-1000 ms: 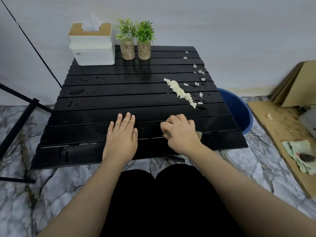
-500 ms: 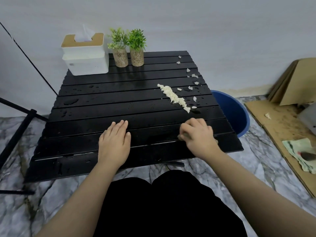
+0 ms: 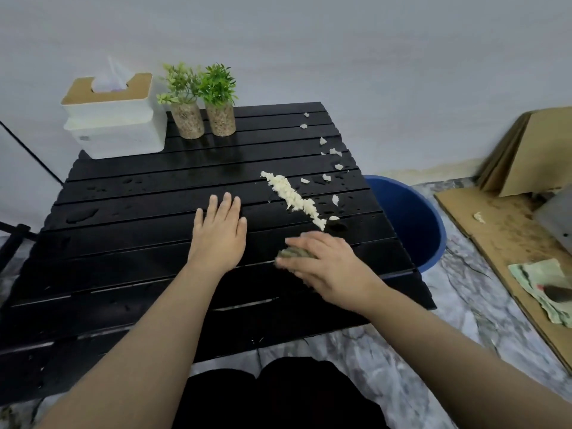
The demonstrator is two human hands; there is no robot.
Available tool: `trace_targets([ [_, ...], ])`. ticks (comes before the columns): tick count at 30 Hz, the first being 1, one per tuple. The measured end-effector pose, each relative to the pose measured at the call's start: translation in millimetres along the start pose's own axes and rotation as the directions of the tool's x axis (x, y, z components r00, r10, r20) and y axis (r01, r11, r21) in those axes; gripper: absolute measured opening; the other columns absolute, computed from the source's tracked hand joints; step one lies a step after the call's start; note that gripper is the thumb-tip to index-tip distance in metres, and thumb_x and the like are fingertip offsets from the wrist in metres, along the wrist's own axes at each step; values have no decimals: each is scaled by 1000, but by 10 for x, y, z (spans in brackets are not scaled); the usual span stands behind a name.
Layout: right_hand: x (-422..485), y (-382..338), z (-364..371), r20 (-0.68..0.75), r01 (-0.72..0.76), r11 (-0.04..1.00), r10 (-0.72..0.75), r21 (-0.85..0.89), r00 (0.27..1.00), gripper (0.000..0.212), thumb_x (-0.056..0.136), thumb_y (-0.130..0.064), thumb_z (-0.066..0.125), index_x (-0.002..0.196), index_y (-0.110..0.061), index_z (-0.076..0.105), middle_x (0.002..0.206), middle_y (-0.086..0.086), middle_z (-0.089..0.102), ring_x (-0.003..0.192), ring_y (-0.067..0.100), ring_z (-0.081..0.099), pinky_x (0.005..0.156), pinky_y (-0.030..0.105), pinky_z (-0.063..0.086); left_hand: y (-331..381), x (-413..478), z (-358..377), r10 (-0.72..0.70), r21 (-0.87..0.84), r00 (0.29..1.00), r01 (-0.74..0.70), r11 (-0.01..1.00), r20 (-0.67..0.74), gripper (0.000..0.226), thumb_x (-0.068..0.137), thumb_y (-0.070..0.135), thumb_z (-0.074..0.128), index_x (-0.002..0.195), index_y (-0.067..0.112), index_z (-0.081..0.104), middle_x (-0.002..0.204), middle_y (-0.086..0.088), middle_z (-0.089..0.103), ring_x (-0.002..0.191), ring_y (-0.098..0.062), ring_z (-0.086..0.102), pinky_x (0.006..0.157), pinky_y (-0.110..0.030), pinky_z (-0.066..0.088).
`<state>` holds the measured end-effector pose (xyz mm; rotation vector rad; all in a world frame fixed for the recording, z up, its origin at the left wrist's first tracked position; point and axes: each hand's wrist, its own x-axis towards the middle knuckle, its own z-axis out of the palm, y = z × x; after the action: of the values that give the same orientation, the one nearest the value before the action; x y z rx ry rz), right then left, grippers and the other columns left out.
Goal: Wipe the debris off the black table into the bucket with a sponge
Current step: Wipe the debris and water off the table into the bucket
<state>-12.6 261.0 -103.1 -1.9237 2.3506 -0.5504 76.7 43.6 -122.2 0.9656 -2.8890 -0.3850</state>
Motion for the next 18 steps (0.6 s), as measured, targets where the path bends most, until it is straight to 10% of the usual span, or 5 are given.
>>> trace_targets([
  [5,284,172,-105,-72,-135,989,140,65,988,32,92,-17,54,124,-22,59,134,10,50,121,29,43,99,49,40,-27,-1,59,8,32,1000,-8,999,-7,53,97,37,15,147,20,8,158,2,3,144,-18,-6,116,-40,-3],
  [12,-354,-34,-17,85,289,956,-293,58,952,41,88,-18,52,128,-30,51,136,3,50,127,22,41,93,44,45,-32,12,93,20,40,1000,-19,999,-20,54,97,38,12,147,21,6,158,3,1,144,-17,-8,116,-40,-4],
  [18,286,452,-158,-8,19,999,-19,-32,1000,35,92,-17,54,126,-23,56,134,5,51,126,24,42,99,48,40,-20,31,51,1,-17,1000,-1,1000,-12,52,97,38,16,147,23,8,158,6,3,144,-15,-6,116,-39,-4],
])
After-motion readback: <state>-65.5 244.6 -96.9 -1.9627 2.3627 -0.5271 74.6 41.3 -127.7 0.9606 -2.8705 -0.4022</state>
